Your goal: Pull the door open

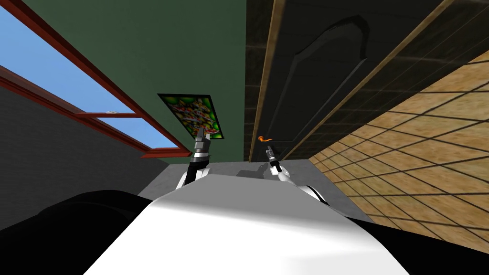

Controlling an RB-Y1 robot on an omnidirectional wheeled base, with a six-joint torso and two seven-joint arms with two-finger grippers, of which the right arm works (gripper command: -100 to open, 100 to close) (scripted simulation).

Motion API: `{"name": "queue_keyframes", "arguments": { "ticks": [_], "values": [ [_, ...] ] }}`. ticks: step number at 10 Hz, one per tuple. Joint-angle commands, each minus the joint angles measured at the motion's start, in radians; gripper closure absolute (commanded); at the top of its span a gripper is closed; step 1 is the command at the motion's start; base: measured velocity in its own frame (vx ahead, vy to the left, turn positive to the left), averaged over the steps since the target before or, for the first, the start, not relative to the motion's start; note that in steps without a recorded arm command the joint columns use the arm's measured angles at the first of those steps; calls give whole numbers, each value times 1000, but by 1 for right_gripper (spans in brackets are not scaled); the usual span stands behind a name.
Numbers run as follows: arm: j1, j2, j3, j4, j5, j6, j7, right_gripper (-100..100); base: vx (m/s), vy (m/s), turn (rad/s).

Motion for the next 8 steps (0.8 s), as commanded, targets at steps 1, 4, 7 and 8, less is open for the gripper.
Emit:
{"name": "queue_keyframes", "arguments": {
  "ticks": [1,4,7,8],
  "values": [
    [-16,-5,2,32,0,-4,-3,-100,79,-69,61],
    [-10,-17,-18,45,-2,-11,-7,-100,57,-27,105],
    [17,-50,-79,55,-9,-22,-19,-100,115,43,282],
    [17,-50,-79,55,-9,-22,-19,-100,78,33,13]
  ]
}}
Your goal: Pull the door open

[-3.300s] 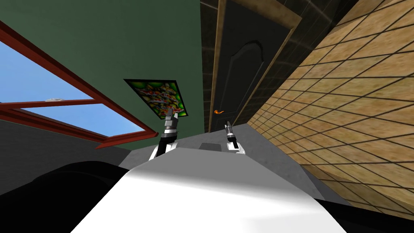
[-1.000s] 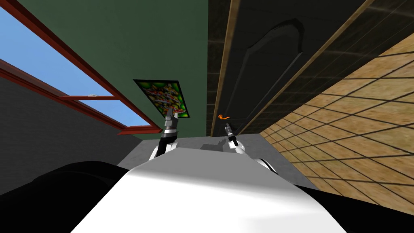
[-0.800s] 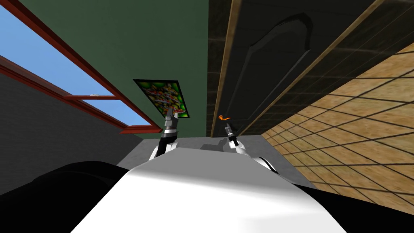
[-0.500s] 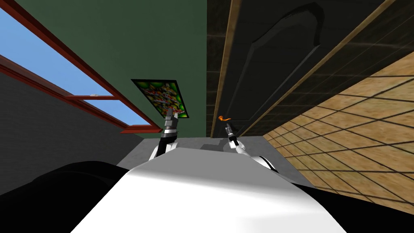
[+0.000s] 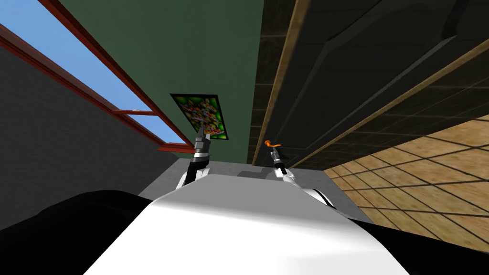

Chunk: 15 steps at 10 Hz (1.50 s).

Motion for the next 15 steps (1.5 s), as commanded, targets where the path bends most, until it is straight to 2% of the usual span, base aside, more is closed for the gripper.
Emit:
{"name": "queue_keyframes", "arguments": {
  "ticks": [1,2,4,5,6,8,9,10,11,15],
  "values": [
    [-3,-10,-22,28,-3,-15,-2,-100,67,15,200],
    [13,-30,-58,34,-7,-21,-9,-100,100,18,253],
    [13,-30,-58,34,-7,-21,-9,-100,85,9,95],
    [28,-49,-92,39,-11,-27,-16,-100,76,8,246],
    [34,-57,-106,42,-13,-30,-19,-100,111,-13,287],
    [34,-57,-106,42,-13,-30,-19,-100,50,-10,28],
    [44,-69,-128,45,-16,-34,-24,-100,52,2,224],
    [42,-61,-118,25,-14,-17,-20,-100,33,-7,61],
    [42,-61,-118,25,-14,-17,-20,100,-7,1,-57],
    [42,-61,-118,25,-14,-17,-20,100,-5,1,-3]
  ]
}}
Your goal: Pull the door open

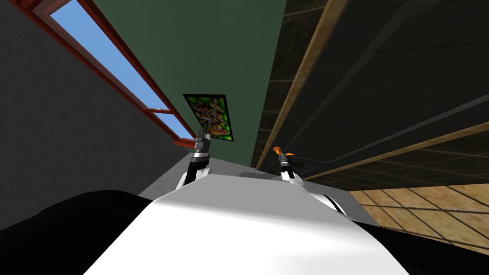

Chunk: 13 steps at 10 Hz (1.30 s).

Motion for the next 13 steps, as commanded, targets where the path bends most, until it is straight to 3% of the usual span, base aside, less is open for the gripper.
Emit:
{"name": "queue_keyframes", "arguments": {
  "ticks": [1,11,12,13],
  "values": [
    [-1,-1,0,-2,1,-2,1,100,0,0,0],
    [64,-64,83,-27,47,-80,-110,100,-176,-68,105],
    [64,-55,81,-34,45,-70,-104,100,-93,-21,29],
    [81,-69,98,-36,56,-95,-127,100,-141,-38,105]
  ]
}}
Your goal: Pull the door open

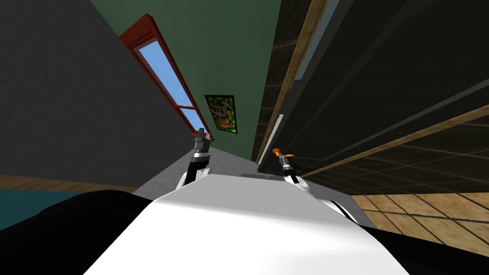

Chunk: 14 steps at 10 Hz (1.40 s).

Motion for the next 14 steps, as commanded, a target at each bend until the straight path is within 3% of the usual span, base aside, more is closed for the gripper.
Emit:
{"name": "queue_keyframes", "arguments": {
  "ticks": [1,6,7,8,14],
  "values": [
    [12,-17,16,2,11,-33,-24,100,-209,-71,111],
    [50,-63,57,-3,39,-108,-85,100,-193,-76,81],
    [45,-54,54,1,36,-99,-77,100,-98,-34,22],
    [69,-70,62,4,41,-136,-95,100,-173,-54,169],
    [131,-121,77,5,51,-231,-139,100,-210,-108,177]
  ]
}}
